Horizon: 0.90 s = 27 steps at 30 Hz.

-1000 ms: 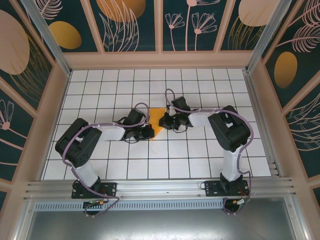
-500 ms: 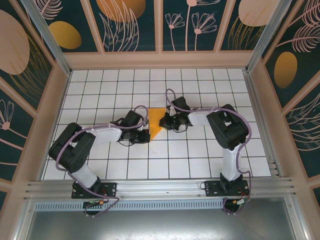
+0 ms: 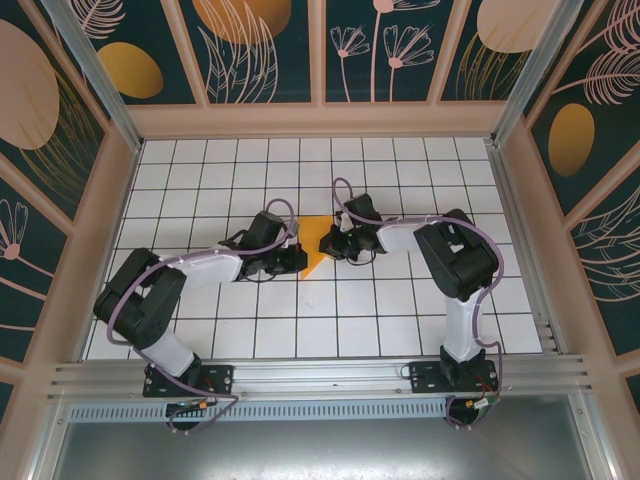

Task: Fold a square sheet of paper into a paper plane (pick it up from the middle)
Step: Third fold the triangle at the center of the table.

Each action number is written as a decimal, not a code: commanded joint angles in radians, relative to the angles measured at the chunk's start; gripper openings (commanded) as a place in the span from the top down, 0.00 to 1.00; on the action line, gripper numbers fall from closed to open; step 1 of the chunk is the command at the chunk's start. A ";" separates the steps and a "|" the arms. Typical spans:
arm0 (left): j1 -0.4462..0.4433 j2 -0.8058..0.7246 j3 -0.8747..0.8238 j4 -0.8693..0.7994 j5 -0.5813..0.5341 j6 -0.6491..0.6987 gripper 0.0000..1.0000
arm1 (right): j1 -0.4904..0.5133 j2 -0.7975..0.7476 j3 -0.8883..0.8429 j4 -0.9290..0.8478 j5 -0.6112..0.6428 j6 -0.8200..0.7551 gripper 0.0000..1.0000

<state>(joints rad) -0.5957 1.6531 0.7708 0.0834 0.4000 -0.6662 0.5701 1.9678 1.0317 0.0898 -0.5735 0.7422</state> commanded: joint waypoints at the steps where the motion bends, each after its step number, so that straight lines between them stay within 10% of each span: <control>1: 0.002 0.054 0.031 0.055 0.014 -0.046 1.00 | -0.006 -0.039 -0.013 0.030 0.001 0.010 0.94; 27: 0.002 0.140 0.027 -0.116 -0.121 -0.010 1.00 | -0.054 0.034 0.034 -0.086 0.044 -0.074 0.93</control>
<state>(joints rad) -0.5961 1.7668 0.8139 0.0731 0.3485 -0.7002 0.5690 1.9724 1.0462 0.0582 -0.5705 0.7048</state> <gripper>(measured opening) 0.066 0.072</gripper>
